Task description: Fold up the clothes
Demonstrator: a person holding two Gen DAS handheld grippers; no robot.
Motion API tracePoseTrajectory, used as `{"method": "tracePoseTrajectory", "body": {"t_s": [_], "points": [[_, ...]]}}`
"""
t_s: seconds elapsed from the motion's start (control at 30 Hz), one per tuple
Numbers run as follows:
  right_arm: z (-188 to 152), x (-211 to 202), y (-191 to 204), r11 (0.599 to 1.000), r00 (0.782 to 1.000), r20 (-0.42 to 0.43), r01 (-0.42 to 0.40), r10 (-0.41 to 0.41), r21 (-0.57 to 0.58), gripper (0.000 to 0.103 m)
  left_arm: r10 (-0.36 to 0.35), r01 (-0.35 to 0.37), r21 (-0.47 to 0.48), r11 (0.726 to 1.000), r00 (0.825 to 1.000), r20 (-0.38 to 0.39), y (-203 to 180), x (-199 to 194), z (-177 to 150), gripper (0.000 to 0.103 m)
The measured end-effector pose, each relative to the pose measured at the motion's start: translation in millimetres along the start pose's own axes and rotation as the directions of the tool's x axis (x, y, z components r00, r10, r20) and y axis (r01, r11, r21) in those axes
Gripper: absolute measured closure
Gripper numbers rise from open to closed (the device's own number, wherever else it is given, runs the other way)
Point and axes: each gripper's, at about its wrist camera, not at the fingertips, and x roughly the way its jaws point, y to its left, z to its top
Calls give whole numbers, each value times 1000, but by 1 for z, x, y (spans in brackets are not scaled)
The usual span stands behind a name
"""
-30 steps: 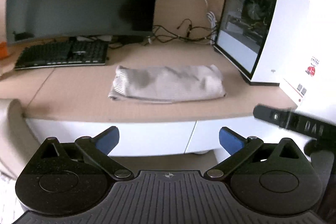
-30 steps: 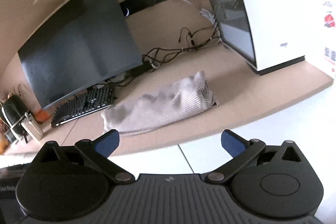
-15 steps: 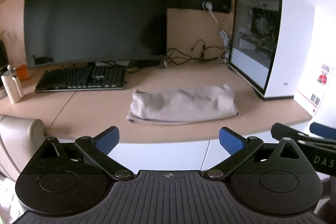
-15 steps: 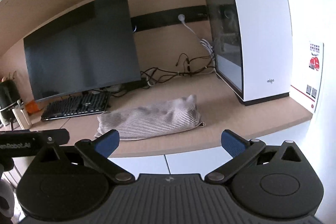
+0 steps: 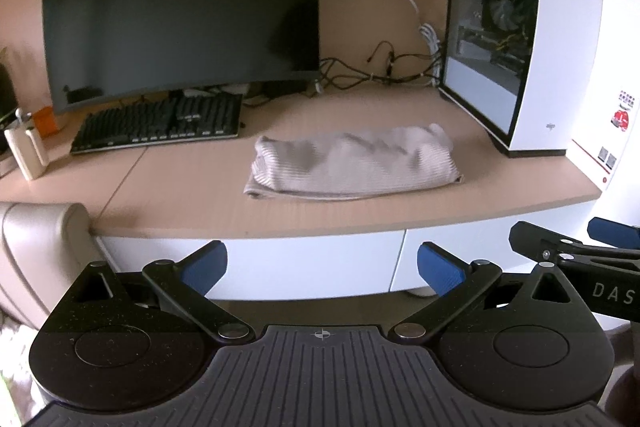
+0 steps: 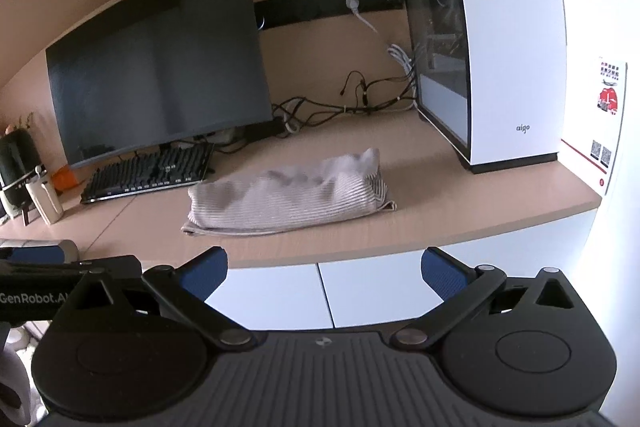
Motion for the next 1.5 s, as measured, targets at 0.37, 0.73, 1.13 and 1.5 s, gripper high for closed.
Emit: {"method": "tracePoseTrajectory", "body": {"t_s": [0.37, 0.73, 1.13, 1.5], "points": [[-1, 1, 5, 1000, 1000, -20, -3, 3, -10, 0, -2, 2, -21, 1000, 1000, -17, 4, -1, -3, 0], [-2, 2, 7, 1000, 999, -37, 9, -10, -13, 0, -12, 10, -29, 1000, 999, -38, 3, 2, -2, 0], [-2, 6, 3, 1000, 998, -56, 10, -9, 6, 0, -13, 11, -26, 1000, 998, -63, 0, 6, -3, 0], [-2, 8, 2, 1000, 997, -74, 6, -6, 8, 0, -12, 10, -26, 1000, 997, -74, -2, 7, -3, 0]]}}
